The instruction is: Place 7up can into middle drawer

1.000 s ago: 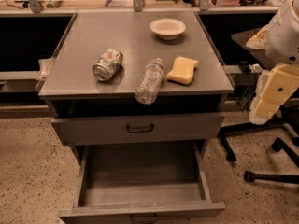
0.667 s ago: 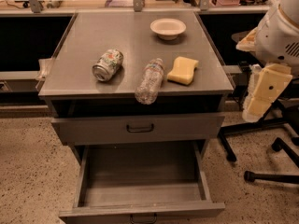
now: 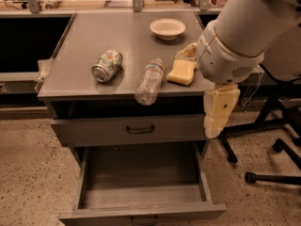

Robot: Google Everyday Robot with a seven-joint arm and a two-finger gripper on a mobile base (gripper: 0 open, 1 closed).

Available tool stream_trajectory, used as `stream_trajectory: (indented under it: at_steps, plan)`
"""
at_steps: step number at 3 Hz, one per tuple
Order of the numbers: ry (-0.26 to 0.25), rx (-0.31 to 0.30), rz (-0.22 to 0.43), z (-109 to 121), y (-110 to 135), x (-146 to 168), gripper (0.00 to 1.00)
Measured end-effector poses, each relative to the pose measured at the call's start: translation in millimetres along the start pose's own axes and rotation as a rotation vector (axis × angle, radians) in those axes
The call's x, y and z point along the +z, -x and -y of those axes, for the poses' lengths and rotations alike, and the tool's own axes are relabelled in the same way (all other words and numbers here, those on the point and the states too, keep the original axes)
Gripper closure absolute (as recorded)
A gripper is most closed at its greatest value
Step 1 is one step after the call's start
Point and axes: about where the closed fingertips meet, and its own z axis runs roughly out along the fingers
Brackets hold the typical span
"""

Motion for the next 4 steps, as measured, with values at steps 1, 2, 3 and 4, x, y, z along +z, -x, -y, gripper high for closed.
stream_trajectory:
  at_steps: [1,2,3,4]
  plan:
    - [-0.049,-0.064,0.06,-15,11,-25,0.0]
    - [-0.056,-0.073,0.066,-16,15,-28,0.0]
    - [-0.044,-0.238,0.02,-3,35,-19,0.0]
    - [-0.02,-0.488,0.07,17,64,-6,0.0]
